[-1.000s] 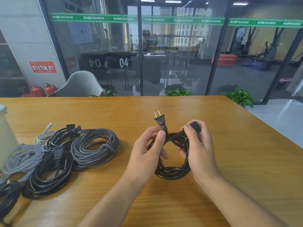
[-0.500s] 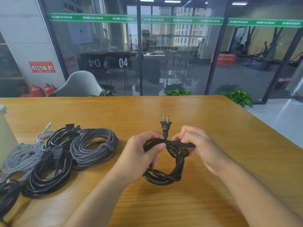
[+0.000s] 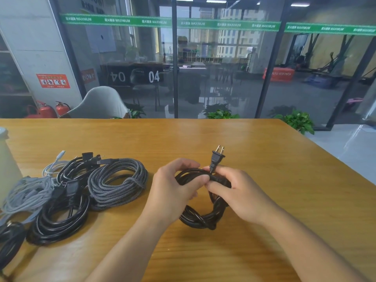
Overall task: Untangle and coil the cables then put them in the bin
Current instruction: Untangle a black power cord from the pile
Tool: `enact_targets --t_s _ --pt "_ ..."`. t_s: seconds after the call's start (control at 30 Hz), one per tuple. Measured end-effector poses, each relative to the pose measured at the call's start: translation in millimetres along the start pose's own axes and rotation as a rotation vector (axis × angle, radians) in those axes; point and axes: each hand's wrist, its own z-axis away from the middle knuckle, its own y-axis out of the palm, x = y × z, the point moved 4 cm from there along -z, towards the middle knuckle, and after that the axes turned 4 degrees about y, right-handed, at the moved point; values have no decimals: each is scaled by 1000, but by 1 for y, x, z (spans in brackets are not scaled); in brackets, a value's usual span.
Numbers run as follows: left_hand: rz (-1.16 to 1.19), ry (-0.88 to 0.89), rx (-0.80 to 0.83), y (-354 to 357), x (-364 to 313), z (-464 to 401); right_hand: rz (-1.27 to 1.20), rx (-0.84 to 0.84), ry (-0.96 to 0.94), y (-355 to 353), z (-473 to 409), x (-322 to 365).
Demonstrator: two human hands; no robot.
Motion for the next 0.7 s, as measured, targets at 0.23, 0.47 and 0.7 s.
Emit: enact_targets --t_s 0.23,0.47,0.7 --pt "-91 64 9 7 0 2 -211 2 131 2 -1 -1" --pt "-108 199 95 7 -13 4 -550 58 68 16 2 7" --pt "-33 220 -3 7 -16 6 -661 -62 63 22 5 12"
